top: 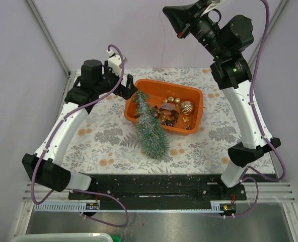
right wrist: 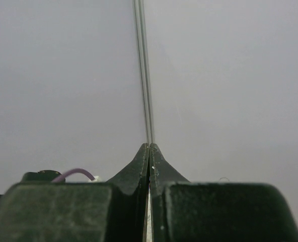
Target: Decorate the small christmas tree
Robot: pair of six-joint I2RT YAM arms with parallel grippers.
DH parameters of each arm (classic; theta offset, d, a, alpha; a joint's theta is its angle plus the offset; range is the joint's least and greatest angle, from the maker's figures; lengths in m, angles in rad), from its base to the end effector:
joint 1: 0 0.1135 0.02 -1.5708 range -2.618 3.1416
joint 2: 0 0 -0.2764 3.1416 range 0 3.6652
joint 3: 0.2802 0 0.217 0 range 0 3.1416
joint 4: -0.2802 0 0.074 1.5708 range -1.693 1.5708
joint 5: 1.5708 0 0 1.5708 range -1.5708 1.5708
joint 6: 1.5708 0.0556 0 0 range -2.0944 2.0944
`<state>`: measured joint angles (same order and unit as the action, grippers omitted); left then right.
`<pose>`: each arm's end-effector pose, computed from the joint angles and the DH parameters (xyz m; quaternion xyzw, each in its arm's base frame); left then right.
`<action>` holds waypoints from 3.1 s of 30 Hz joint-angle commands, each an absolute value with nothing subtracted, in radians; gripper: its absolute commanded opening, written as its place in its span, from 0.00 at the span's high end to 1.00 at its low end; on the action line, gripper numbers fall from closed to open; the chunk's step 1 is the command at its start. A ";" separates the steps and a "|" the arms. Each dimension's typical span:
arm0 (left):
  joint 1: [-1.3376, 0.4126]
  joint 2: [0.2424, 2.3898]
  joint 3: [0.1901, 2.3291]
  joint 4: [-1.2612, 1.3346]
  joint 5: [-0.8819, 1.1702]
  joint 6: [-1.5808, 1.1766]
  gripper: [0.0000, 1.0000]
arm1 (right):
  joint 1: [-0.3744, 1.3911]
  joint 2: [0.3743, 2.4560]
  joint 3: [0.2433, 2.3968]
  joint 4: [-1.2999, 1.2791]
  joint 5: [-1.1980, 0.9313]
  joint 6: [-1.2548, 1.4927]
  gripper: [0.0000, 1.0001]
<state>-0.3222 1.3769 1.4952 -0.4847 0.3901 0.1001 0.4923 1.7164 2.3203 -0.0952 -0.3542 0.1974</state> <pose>0.2625 -0.1099 0.4240 0.2768 0.7675 -0.2203 0.5346 0.2622 0.1625 0.6162 -0.2235 0.4708 0.3709 0.7687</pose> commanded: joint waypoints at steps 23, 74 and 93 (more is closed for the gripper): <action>-0.400 1.525 1.560 -0.308 0.725 0.069 0.01 | 0.508 1.786 2.416 -0.038 -0.430 0.288 1.00; -0.414 1.658 1.773 -0.236 0.744 -0.104 0.35 | 0.508 1.603 2.126 -0.015 -0.422 0.152 1.00; -0.315 1.540 2.005 -0.400 0.561 0.044 0.91 | 0.508 1.476 2.036 -0.113 -0.124 -0.175 1.00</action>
